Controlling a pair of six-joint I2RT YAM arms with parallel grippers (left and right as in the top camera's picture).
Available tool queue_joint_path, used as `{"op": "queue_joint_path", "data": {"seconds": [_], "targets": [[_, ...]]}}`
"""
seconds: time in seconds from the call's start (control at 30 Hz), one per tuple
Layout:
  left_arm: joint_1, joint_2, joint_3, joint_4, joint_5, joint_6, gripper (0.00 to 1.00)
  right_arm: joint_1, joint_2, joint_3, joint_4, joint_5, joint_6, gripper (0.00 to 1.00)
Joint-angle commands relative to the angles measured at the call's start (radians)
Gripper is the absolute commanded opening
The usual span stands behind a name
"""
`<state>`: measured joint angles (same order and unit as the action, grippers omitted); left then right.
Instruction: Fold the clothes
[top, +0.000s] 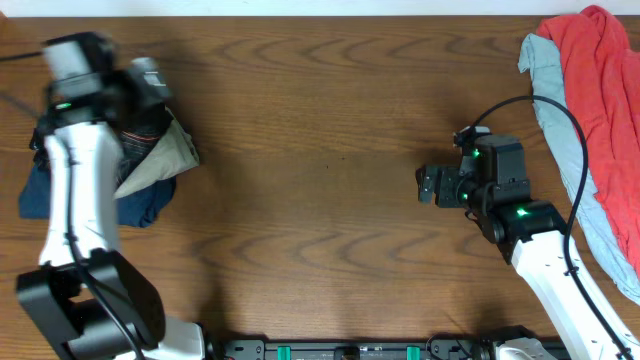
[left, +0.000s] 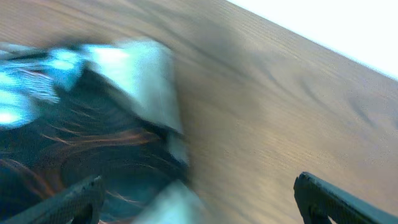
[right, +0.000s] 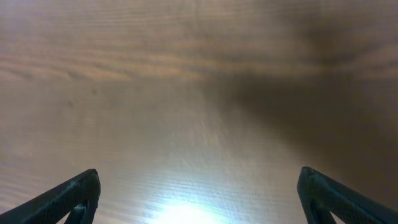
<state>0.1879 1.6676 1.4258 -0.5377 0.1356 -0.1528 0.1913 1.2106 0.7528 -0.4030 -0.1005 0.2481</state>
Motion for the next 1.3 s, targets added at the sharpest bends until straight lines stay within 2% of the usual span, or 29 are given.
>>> {"op": "queue_joint_path", "data": {"seconds": [0.0,0.2,0.33,0.47,0.67,1.0,1.1,1.27], "targets": [[-0.118,0.006,-0.001,-0.105,0.014,0.028,0.98,-0.012,-0.010,0.016,0.017,0.009,-0.003,0.99],[-0.247,0.006,-0.002,-0.450,0.014,-0.022,0.98,-0.041,-0.012,0.033,0.010,0.026,-0.074,0.99],[-0.250,0.003,-0.001,-0.681,0.014,-0.051,0.98,-0.080,-0.032,0.086,-0.140,0.019,-0.074,0.99],[-0.251,-0.023,-0.006,-0.808,0.013,-0.032,0.98,-0.090,-0.105,0.109,-0.280,0.019,-0.074,0.99],[-0.251,-0.242,-0.116,-0.763,0.013,-0.025,0.98,-0.090,-0.283,0.092,-0.399,0.056,-0.069,0.99],[-0.251,-0.955,-0.484,-0.440,0.014,-0.035,0.98,-0.087,-0.713,-0.057,-0.355,0.096,-0.070,0.99],[-0.251,-1.115,-0.540,-0.398,0.014,-0.078,0.98,-0.087,-0.763,-0.058,-0.373,0.097,-0.070,0.99],[-0.251,-1.263,-0.541,-0.402,0.014,-0.084,0.98,-0.087,-0.769,-0.058,-0.427,0.097,-0.070,0.99]]}}
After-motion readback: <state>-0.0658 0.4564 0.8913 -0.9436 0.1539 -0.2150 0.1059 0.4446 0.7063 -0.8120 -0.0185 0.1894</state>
